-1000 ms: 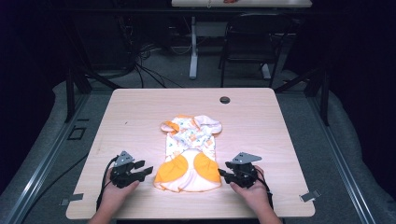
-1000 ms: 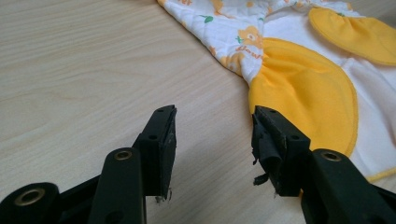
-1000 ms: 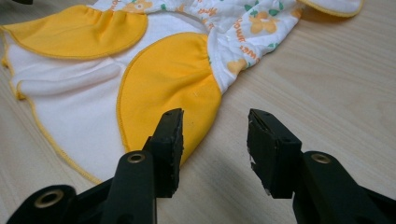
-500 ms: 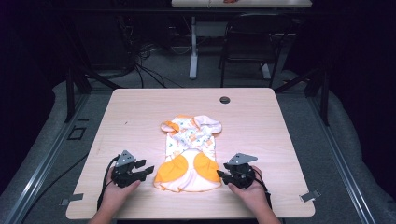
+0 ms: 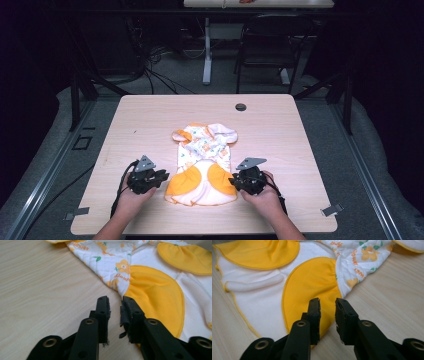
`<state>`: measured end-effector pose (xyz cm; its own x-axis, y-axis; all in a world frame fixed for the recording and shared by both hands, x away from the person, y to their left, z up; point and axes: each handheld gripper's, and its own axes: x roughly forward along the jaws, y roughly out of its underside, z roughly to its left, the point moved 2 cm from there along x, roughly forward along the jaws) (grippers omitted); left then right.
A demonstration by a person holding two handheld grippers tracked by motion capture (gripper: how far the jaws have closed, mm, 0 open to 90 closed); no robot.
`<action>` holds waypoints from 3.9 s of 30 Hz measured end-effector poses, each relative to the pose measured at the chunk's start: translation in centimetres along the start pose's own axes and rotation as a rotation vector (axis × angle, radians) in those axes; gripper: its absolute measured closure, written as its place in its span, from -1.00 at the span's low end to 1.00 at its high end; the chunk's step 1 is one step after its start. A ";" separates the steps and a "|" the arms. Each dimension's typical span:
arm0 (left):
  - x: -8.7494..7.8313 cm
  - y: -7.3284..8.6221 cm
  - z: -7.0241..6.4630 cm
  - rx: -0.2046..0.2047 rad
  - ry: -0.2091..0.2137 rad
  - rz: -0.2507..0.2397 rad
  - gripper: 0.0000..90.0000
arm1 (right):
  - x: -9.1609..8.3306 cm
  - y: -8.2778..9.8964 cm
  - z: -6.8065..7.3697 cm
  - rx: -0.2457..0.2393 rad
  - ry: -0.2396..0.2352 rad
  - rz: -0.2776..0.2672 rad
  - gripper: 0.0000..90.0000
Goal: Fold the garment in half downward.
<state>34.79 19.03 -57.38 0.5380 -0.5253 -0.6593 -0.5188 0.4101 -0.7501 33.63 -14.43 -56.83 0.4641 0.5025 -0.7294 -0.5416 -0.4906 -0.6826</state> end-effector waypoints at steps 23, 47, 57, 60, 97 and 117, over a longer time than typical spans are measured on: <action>5.0 -4.0 -0.4 0.027 0.034 0.064 1.00 | 3.2 -4.7 -1.6 0.018 -0.032 0.058 1.00; 6.2 -3.4 -0.2 0.062 0.037 0.102 1.00 | 5.7 -4.1 -2.3 0.029 -0.012 0.102 1.00; 5.4 -2.6 -0.7 0.080 0.068 0.111 1.00 | 5.0 -3.4 -1.3 -0.009 -0.041 0.115 1.00; 5.2 -2.4 -0.9 0.091 0.073 0.114 1.00 | 4.8 -3.2 -0.9 -0.021 -0.047 0.121 1.00; 2.7 -0.1 -3.6 0.128 0.159 0.131 1.00 | 2.5 -0.6 1.6 -0.077 -0.108 0.136 1.00; 2.2 -1.1 -3.1 0.135 0.138 0.135 0.94 | 1.3 -1.3 1.5 -0.063 -0.106 0.122 0.95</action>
<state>34.45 15.13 -57.82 0.3693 -0.5521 -0.7475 -0.4816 0.5743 -0.6620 33.93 -12.05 -56.83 0.3193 0.5075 -0.8003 -0.5428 -0.5943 -0.5935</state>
